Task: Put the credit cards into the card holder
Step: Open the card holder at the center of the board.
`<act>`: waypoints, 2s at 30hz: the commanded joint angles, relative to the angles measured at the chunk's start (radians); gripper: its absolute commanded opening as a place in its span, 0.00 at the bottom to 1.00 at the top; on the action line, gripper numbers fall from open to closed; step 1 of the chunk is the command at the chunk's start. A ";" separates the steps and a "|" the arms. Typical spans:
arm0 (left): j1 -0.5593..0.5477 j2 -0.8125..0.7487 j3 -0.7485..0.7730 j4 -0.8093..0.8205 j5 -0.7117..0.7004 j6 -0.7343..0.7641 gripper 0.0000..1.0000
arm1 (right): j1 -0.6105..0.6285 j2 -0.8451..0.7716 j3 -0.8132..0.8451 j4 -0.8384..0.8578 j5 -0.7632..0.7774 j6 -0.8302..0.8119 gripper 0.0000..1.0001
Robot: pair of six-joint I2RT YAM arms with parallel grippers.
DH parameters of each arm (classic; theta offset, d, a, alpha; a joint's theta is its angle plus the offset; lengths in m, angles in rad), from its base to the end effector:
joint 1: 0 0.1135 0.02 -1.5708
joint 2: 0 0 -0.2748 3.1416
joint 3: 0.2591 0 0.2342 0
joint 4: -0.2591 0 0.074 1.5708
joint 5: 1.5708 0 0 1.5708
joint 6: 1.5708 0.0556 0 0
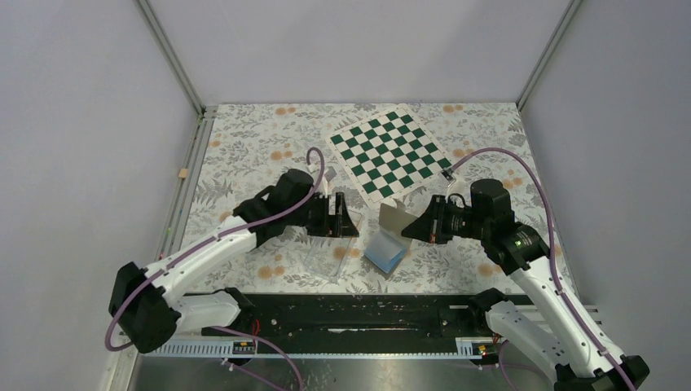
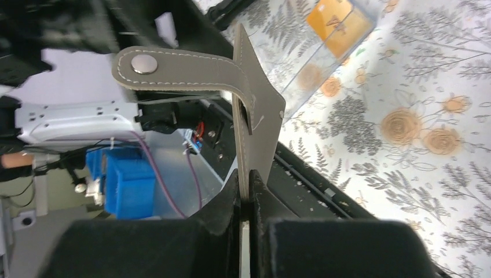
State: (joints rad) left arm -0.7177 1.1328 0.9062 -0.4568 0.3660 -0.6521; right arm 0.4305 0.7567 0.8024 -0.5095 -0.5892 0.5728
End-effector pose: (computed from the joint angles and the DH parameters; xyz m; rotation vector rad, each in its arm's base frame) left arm 0.1641 -0.1696 0.2905 0.2961 2.4440 -1.0889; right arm 0.1244 0.0911 0.3187 -0.2478 2.1603 1.2036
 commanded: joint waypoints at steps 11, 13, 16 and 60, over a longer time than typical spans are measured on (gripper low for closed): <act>-0.061 0.135 0.000 0.155 0.150 -0.042 0.72 | -0.018 -0.027 -0.030 0.110 -0.171 0.100 0.00; -0.060 0.127 0.002 0.153 0.145 -0.043 0.69 | -0.018 -0.025 -0.035 0.110 -0.173 0.098 0.00; -0.061 0.107 0.013 0.130 0.127 -0.035 0.63 | -0.018 -0.025 -0.042 0.110 -0.175 0.096 0.00; -0.120 0.140 0.094 0.078 0.040 0.000 0.54 | -0.017 -0.021 -0.060 0.124 -0.207 0.104 0.00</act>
State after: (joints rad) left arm -0.8440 1.3090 0.9775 -0.4343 0.3847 -0.6525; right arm 0.4175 0.7414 0.7349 -0.4282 -0.7544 0.6647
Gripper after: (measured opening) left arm 0.553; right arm 0.032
